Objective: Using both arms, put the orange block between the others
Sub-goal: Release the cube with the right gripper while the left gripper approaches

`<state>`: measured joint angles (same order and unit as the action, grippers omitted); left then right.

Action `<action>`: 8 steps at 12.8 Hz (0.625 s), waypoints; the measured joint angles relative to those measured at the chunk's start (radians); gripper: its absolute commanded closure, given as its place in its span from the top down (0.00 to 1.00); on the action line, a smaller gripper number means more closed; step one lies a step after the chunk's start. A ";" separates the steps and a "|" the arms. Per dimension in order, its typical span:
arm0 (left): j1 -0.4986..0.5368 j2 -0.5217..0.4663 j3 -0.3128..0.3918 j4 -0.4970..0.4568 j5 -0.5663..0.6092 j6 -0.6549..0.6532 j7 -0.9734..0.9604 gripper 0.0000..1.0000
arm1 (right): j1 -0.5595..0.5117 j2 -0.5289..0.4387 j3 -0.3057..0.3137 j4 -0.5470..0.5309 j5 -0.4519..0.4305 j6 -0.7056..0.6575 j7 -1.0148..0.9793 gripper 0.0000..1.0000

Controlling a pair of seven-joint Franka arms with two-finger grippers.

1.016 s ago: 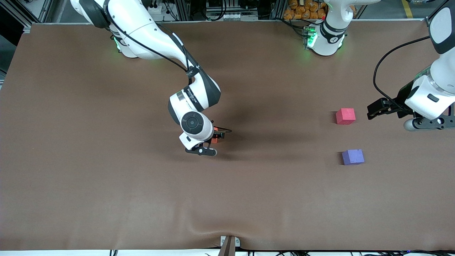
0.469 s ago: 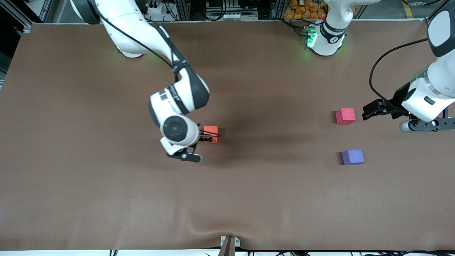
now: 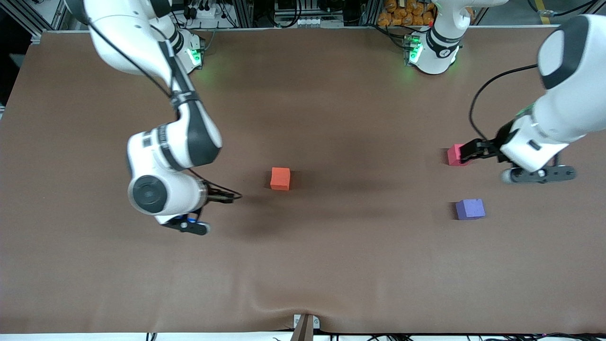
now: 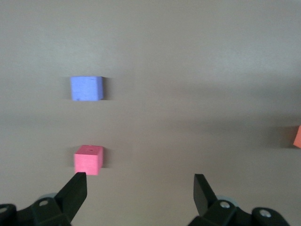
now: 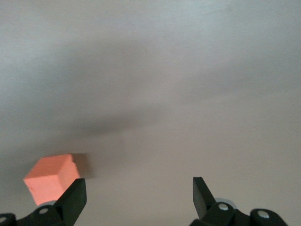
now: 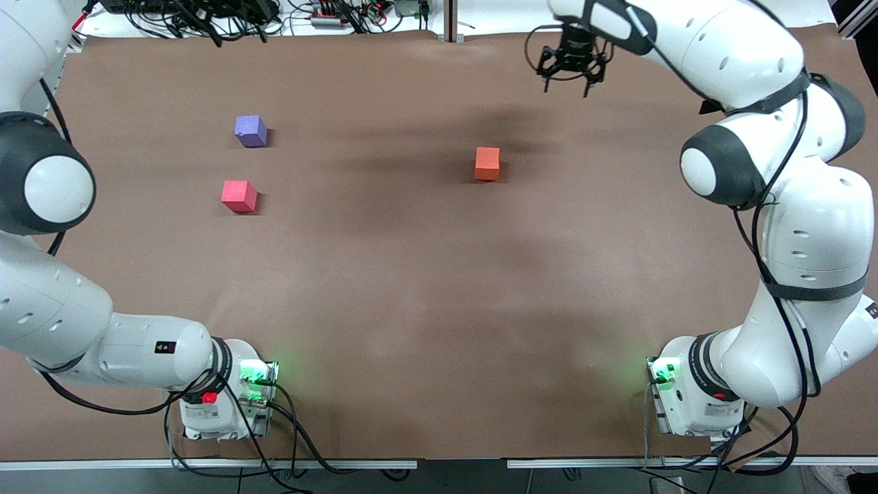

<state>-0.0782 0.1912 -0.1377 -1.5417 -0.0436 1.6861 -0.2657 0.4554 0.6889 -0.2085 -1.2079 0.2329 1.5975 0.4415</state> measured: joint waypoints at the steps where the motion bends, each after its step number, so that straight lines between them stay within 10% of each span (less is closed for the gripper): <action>1: -0.031 0.018 -0.001 0.015 0.000 0.003 -0.045 1.00 | -0.028 -0.016 -0.005 0.002 0.000 -0.034 -0.050 1.00; 8: -0.208 0.129 -0.004 0.054 0.000 0.118 -0.256 1.00 | -0.206 -0.162 -0.010 0.002 -0.011 -0.278 -0.368 1.00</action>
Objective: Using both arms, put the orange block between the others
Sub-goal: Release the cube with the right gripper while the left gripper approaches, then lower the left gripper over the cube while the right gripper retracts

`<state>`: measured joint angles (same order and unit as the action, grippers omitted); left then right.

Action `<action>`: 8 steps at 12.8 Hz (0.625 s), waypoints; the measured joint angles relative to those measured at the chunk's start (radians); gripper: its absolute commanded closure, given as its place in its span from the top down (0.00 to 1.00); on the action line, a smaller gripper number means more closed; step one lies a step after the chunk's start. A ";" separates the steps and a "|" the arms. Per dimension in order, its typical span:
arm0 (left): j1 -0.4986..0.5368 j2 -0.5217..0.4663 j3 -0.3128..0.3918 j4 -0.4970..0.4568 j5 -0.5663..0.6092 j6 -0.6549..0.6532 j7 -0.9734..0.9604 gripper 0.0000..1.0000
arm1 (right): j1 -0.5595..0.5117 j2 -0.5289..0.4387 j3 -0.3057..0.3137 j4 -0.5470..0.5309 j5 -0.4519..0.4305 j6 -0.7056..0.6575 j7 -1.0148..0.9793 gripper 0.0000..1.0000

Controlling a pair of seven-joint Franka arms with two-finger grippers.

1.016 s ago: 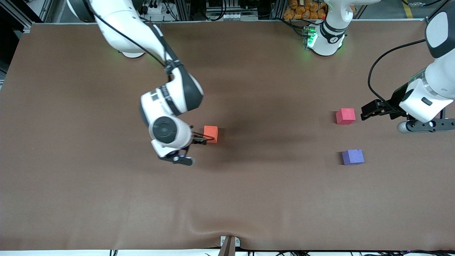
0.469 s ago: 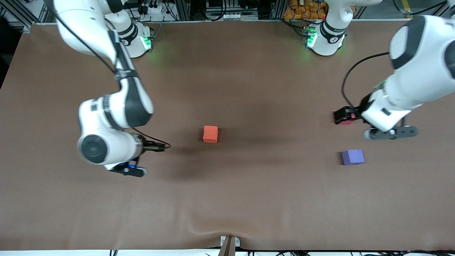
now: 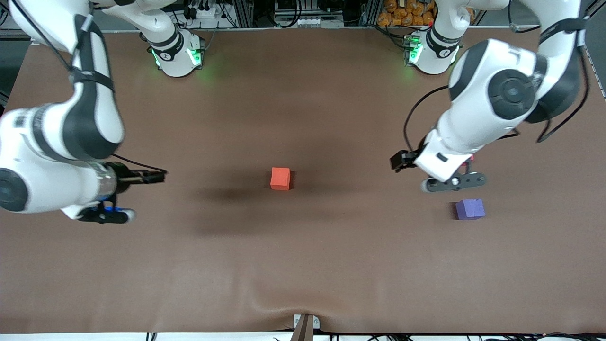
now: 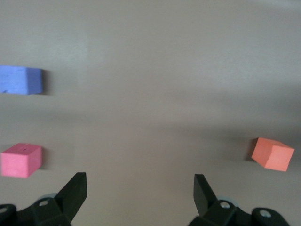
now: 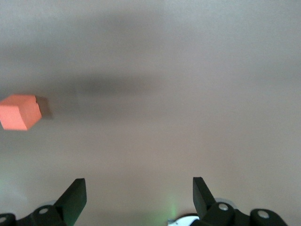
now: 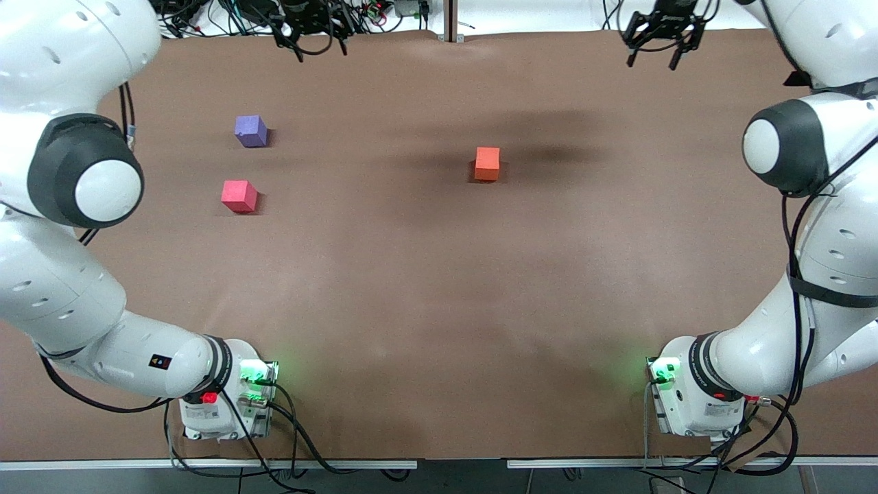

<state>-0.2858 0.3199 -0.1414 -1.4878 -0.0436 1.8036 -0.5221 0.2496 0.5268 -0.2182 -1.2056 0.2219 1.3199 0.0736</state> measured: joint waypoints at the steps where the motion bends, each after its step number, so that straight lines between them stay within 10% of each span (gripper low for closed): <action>1: -0.017 0.018 0.000 0.001 0.000 0.031 -0.001 1.00 | -0.014 -0.021 0.000 -0.014 -0.012 -0.015 -0.038 1.00; 8: -0.199 0.206 -0.001 0.056 0.000 0.230 -0.133 1.00 | -0.048 -0.155 -0.001 -0.208 -0.080 -0.021 -0.236 1.00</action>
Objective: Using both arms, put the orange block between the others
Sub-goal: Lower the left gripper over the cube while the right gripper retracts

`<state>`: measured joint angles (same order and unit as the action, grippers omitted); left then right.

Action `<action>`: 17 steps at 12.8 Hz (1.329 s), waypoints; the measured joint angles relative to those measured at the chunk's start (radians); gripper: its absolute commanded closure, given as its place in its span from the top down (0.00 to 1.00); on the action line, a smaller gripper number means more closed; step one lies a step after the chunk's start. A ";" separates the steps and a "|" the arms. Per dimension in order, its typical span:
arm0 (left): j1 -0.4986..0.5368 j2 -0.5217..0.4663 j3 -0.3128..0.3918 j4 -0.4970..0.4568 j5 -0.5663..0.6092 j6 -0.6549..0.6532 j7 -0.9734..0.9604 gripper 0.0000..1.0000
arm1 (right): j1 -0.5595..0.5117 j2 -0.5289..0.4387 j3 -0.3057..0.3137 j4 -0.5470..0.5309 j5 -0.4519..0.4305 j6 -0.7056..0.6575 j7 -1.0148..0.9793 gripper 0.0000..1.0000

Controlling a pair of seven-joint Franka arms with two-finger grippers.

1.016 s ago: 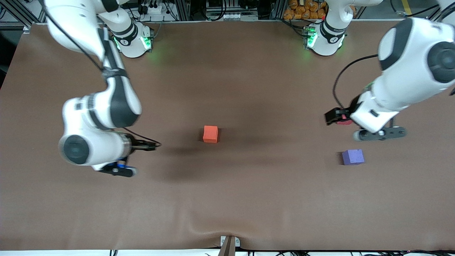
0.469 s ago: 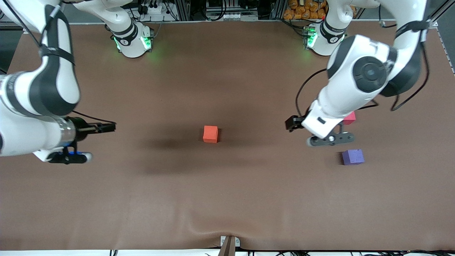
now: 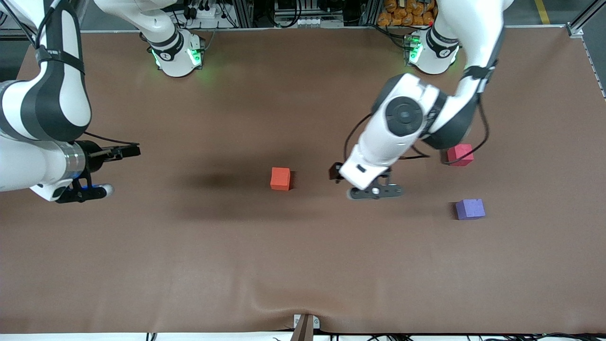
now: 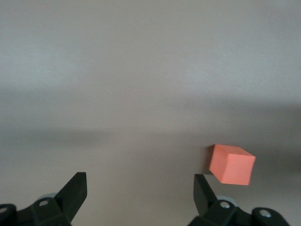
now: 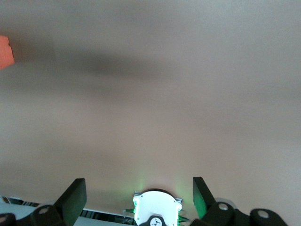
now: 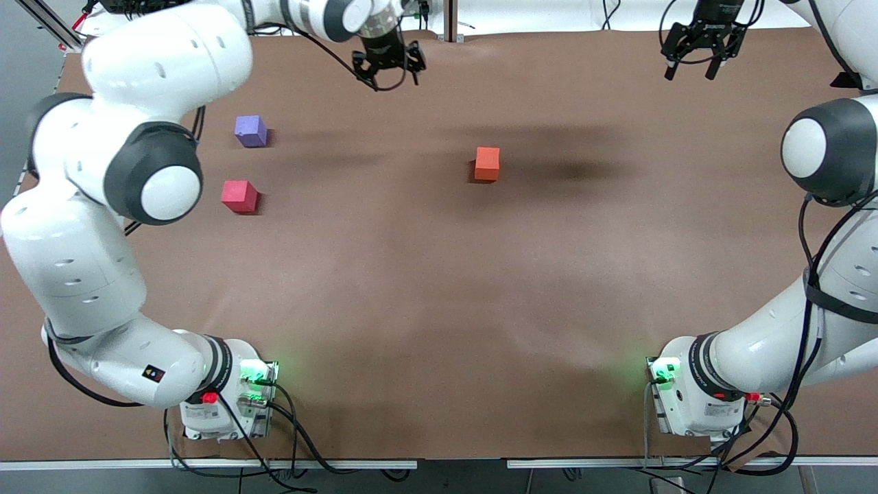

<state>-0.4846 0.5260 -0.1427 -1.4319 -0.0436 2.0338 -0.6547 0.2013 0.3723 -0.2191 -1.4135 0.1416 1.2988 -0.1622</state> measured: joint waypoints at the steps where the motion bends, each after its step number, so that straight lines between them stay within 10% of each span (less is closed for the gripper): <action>1: -0.022 0.024 0.000 0.019 0.000 0.018 -0.021 1.00 | -0.012 -0.022 0.000 -0.031 -0.010 0.000 -0.032 1.00; 9: -0.242 0.158 0.090 0.046 0.000 0.147 -0.195 1.00 | -0.070 -0.185 0.008 -0.286 -0.050 0.096 -0.158 1.00; 17: -0.342 0.270 0.139 0.102 0.000 0.257 -0.255 1.00 | -0.075 -0.237 0.007 -0.266 -0.057 0.196 -0.154 1.00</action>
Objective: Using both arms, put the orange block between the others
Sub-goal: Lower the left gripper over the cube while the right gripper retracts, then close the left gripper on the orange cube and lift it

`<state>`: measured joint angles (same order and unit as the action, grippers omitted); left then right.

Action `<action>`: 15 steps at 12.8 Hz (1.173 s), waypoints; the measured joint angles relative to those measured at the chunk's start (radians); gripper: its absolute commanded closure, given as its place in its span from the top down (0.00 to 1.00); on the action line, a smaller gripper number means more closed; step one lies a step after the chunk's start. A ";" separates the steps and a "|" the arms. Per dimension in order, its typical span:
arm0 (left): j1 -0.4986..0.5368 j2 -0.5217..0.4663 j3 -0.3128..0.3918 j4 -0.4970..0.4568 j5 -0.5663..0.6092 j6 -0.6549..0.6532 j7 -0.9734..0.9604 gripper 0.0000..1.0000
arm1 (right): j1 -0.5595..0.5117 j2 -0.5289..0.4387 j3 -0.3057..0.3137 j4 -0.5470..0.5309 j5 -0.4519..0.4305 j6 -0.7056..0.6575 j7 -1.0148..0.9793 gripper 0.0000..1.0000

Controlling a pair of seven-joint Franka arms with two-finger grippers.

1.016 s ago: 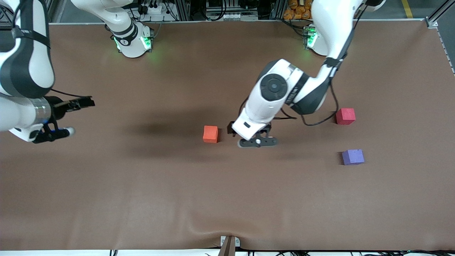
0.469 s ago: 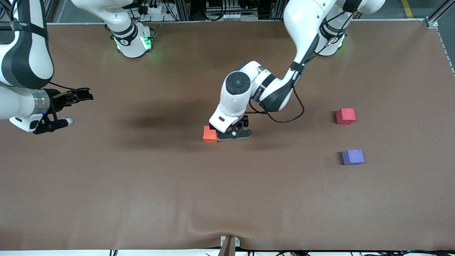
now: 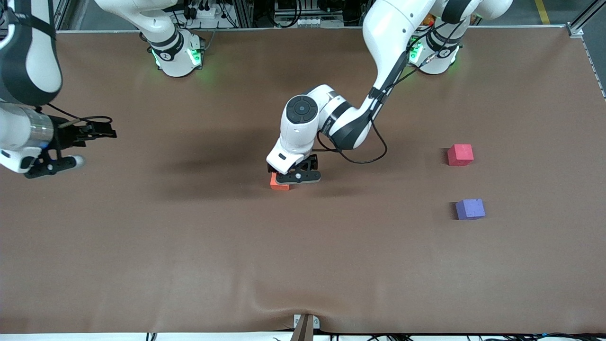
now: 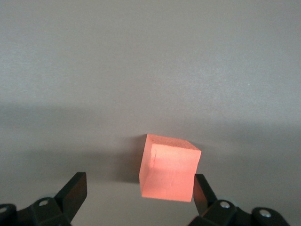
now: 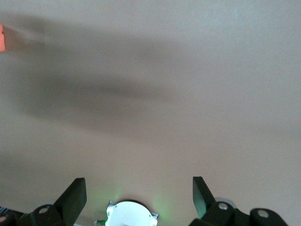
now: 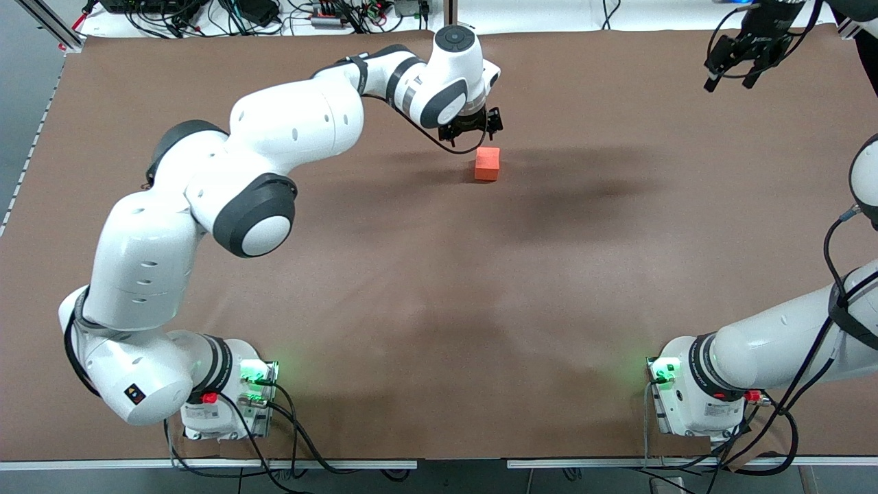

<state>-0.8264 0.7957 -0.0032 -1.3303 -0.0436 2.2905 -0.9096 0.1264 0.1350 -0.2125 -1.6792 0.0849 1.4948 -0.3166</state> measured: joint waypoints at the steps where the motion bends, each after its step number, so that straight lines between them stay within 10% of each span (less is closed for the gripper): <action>1: -0.004 0.009 0.001 0.003 0.000 0.006 0.000 1.00 | -0.006 -0.001 -0.001 0.025 0.000 0.000 0.000 1.00; 15: -0.115 0.094 0.070 0.017 0.048 0.125 0.026 1.00 | -0.039 0.079 0.001 0.315 0.057 0.170 0.231 1.00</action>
<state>-0.9415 0.8894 0.0672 -1.3133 0.0039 2.4154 -0.8832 0.0869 0.2144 -0.2117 -1.3642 0.1423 1.6645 -0.0855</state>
